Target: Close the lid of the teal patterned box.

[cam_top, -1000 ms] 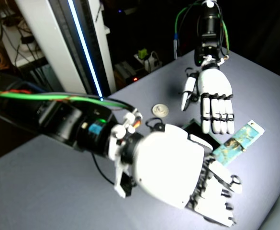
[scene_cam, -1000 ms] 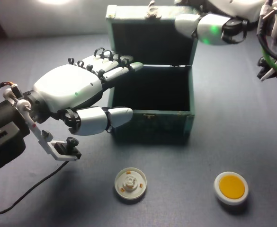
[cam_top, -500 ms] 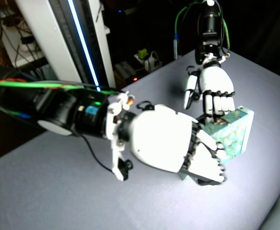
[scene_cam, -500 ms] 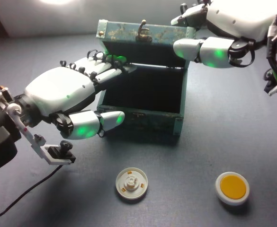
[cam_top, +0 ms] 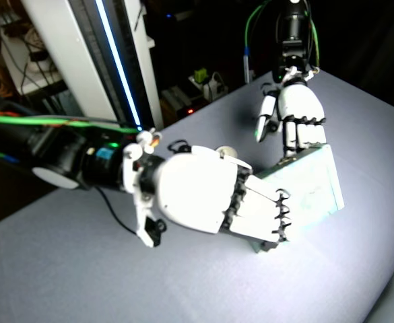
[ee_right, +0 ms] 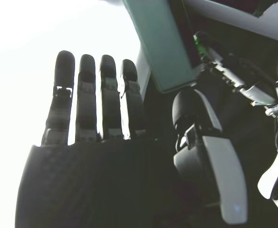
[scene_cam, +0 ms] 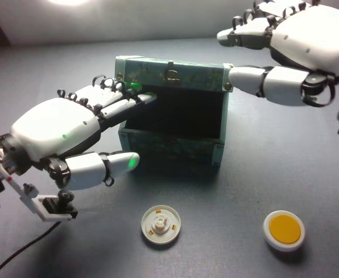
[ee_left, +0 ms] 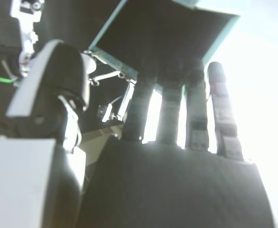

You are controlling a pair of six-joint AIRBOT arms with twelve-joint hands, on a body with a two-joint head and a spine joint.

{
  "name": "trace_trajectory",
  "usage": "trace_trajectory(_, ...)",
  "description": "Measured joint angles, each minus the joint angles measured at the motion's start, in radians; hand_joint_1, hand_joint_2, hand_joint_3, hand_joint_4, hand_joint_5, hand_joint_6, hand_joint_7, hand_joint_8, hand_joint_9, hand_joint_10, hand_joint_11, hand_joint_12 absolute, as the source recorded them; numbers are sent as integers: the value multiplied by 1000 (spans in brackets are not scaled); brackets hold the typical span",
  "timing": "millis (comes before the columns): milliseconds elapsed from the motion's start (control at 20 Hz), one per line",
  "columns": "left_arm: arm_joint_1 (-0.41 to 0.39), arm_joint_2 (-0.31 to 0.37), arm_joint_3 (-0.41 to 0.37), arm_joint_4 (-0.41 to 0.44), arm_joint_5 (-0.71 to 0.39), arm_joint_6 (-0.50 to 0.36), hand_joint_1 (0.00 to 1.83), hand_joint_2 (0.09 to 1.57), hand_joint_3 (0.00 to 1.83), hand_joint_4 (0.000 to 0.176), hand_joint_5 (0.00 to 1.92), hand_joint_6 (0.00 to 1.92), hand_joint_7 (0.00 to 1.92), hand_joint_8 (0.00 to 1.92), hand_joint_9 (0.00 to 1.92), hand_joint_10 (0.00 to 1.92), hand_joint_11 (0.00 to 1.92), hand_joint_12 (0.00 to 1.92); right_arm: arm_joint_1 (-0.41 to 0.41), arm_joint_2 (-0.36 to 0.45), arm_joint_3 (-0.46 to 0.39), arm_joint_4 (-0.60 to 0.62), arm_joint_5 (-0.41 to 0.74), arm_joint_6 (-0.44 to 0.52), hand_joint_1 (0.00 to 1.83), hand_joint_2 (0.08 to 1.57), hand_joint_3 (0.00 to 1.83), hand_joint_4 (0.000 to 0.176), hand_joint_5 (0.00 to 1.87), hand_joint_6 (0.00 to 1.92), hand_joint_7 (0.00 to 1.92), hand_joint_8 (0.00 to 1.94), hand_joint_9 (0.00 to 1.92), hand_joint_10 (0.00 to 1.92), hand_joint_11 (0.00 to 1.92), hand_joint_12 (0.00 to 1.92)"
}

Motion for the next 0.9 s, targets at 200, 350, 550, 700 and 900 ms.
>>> trace_trajectory(200,25,22,-26,-14,-26,0,87,1451,17,57,79,23,0,0,0,0,0,4,-33,14,-17,-23,27,53,0,1374,0,0,229,844,471,456,288,1114,111,1782)
trace_trajectory(350,45,32,-41,-6,-29,0,112,1497,10,4,150,39,60,11,19,7,5,8,-50,18,-25,-31,48,60,0,1324,0,0,253,819,522,500,346,1225,245,1835)
trace_trajectory(550,51,63,-63,2,-35,0,204,1474,1,0,358,66,555,127,300,979,65,1799,-76,32,-31,-31,56,79,0,1349,4,0,335,258,507,101,223,881,0,1730)
trace_trajectory(700,62,73,-73,4,-33,0,191,1465,0,0,390,56,520,79,254,843,5,1751,-89,50,-42,-23,82,82,0,1360,1,0,261,631,563,105,251,967,11,1768)
trace_trajectory(900,79,98,-92,10,-79,2,165,1464,7,0,450,28,561,25,378,532,0,1655,-121,95,-80,-21,134,86,7,1407,4,0,238,611,489,49,96,1051,0,1771)
